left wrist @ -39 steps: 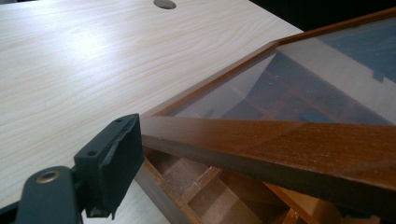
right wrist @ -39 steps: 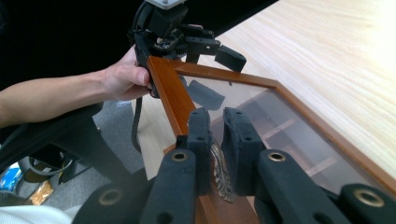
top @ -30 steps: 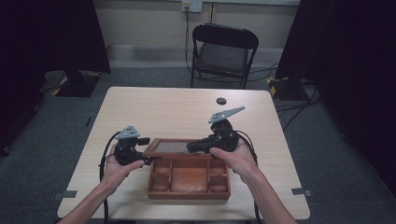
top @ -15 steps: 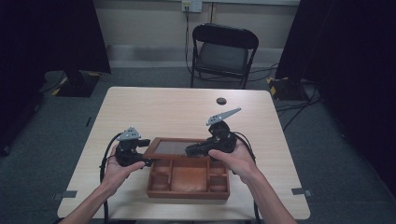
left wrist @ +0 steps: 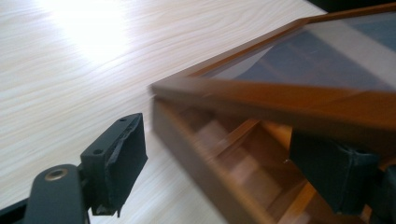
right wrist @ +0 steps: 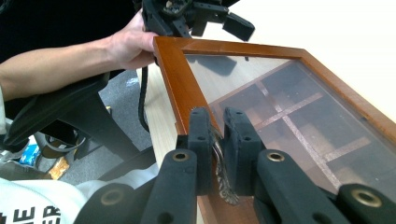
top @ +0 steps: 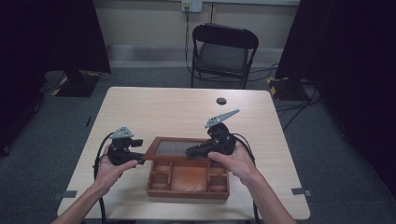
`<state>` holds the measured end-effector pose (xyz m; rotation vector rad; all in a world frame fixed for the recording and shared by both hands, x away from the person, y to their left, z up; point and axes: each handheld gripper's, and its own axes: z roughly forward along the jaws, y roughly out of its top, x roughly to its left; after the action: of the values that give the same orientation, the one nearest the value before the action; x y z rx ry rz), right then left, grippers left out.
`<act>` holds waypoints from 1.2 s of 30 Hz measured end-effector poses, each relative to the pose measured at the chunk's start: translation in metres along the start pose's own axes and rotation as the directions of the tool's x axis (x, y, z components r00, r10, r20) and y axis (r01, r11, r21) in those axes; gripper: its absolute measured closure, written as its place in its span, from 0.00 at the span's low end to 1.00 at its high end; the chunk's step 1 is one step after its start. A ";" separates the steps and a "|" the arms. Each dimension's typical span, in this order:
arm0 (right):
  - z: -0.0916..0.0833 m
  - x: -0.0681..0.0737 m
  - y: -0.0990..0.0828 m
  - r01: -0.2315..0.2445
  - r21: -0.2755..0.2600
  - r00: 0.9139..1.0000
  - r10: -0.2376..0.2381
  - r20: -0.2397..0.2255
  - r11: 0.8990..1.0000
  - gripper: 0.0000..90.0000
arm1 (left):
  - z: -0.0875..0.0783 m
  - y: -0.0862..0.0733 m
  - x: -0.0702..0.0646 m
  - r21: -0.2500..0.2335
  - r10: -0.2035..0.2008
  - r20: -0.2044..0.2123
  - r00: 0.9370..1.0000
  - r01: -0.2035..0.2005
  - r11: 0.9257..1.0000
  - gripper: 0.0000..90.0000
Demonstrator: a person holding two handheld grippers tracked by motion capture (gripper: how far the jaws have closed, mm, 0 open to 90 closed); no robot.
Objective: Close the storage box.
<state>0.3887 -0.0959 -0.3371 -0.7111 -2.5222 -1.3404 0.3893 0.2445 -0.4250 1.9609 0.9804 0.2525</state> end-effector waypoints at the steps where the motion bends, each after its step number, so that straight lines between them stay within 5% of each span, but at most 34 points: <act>1: 0.000 0.000 -0.002 0.001 0.002 1.000 -0.001 -0.002 1.000 0.91 | -0.003 -0.002 0.004 0.002 -0.008 -0.011 1.000 0.008 1.000 0.21; 5: 0.001 0.003 -0.006 0.009 0.018 1.000 -0.009 0.008 1.000 0.91 | -0.008 -0.005 0.017 0.001 -0.054 -0.025 0.998 0.054 0.999 0.21; 12: 0.007 0.005 -0.015 0.027 0.038 1.000 -0.026 -0.004 0.999 0.91 | -0.013 0.002 0.021 -0.022 -0.062 -0.030 0.998 0.061 0.998 0.22; 36: 0.043 0.007 -0.060 0.027 0.157 1.000 -0.027 0.001 0.987 0.91 | -0.005 -0.005 0.032 0.012 -0.088 -0.059 0.994 0.089 0.996 0.22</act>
<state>0.3547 -0.0865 -0.4028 -0.6499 -2.6131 -1.1329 0.4045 0.2722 -0.4323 1.9274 1.1074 0.2543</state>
